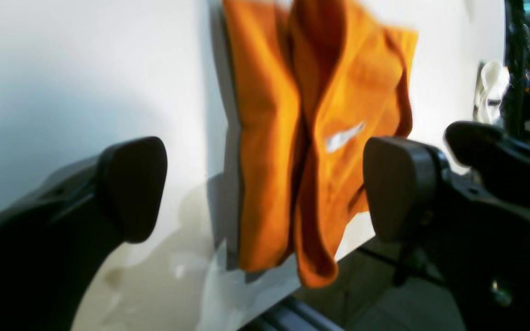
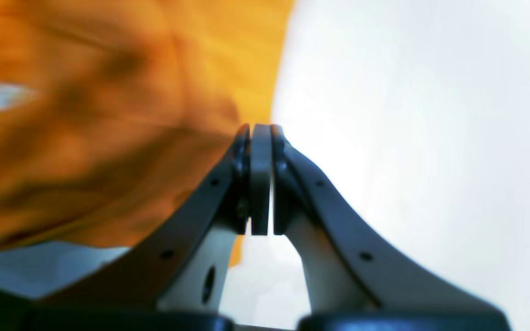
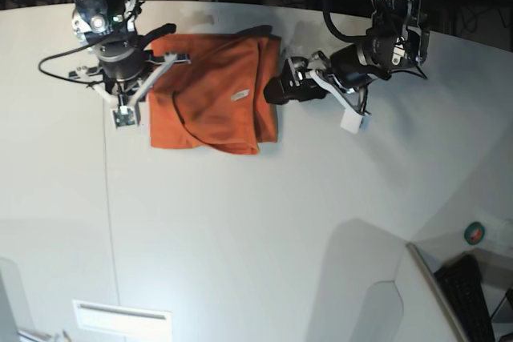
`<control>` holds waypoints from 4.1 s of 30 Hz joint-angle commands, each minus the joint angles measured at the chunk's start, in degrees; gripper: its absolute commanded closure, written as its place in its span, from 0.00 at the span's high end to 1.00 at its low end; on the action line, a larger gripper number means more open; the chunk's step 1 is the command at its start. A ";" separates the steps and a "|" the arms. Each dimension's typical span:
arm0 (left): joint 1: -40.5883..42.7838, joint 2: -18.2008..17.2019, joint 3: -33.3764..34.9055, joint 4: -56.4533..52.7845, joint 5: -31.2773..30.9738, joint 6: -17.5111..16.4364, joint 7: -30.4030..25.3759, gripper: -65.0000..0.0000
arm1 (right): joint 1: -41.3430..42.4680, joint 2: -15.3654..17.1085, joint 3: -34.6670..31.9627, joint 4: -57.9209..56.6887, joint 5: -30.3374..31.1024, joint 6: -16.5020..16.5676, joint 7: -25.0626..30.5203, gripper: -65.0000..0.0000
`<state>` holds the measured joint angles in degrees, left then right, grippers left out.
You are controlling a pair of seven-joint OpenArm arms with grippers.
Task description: Layout the t-shirt on the table in an organized manner, then fold the t-shirt properly
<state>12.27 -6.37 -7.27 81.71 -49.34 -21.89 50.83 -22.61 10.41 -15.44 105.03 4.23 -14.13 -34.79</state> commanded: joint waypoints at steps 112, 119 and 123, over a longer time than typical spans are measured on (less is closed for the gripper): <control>-45.64 8.26 74.65 -18.02 45.78 -9.45 -8.06 0.82 | -2.66 -0.17 23.93 -11.36 11.38 7.84 5.64 0.00; -46.16 7.12 58.74 -8.53 45.69 -9.45 -1.38 0.82 | -2.66 -0.17 23.93 -11.01 11.38 8.02 5.64 0.00; -41.33 4.22 48.45 1.23 45.69 -9.45 2.84 0.70 | -3.02 -0.09 24.10 -8.20 11.38 8.11 5.73 0.00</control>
<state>-28.21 -2.20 41.17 82.41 -3.42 -31.51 53.76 -25.65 9.69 8.32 95.50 15.84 -6.33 -30.35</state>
